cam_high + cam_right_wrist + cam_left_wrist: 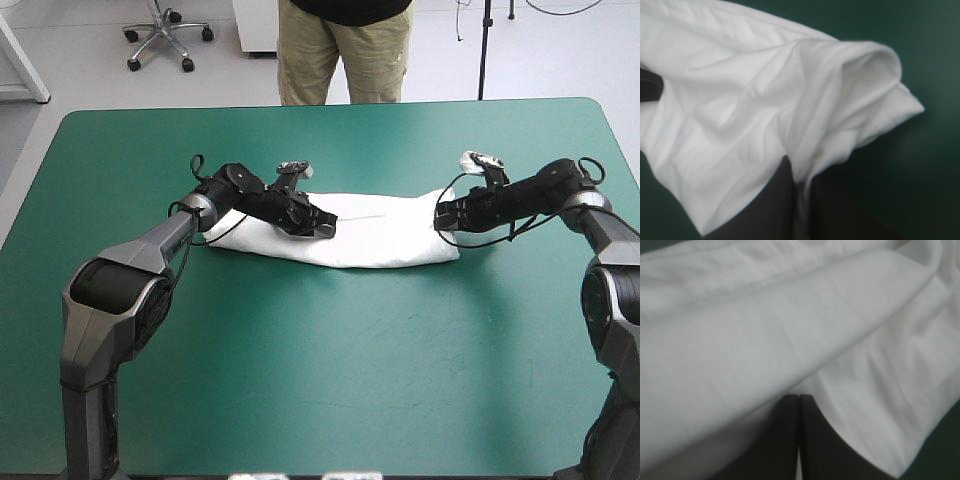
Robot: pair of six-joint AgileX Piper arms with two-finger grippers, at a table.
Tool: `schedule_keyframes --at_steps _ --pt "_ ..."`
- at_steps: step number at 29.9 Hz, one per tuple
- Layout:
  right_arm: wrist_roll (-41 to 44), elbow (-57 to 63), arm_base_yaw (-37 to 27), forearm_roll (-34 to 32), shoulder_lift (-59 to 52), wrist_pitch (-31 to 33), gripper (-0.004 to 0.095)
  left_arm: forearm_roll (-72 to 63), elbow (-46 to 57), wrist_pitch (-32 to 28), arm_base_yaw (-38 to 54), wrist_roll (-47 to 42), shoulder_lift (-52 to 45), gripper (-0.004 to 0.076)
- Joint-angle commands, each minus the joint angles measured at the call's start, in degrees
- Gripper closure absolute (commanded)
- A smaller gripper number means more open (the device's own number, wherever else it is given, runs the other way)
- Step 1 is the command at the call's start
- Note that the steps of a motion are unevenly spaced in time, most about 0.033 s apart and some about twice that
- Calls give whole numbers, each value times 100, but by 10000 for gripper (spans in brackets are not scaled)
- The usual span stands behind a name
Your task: Fold the cloth
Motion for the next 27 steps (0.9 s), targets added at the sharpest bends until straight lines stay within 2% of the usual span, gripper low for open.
schedule_keyframes --at_steps 1,6,10,14,20,24,27 --pt "16 -399 128 242 -642 66 907 155 -122 -77 -10 -1 -256 733" --pt "500 -1007 631 -73 -709 158 907 372 -198 -162 -10 -11 -332 733" --pt "1233 -1473 1281 -1056 -709 17 906 894 -546 80 92 -42 -737 733" --pt "1926 -1990 2035 -1879 -635 -99 906 2161 -1108 794 355 -616 -1405 733" --pt "2549 -2949 2918 -2258 -211 -77 906 4081 -1929 2377 720 -1548 -2468 733" --pt "3028 -3911 3359 -2665 372 11 906 4676 -1960 2391 786 -1766 -3192 733" --pt "3228 -4760 3599 -2725 972 262 906 4733 -1960 2391 786 -1737 -3599 733"
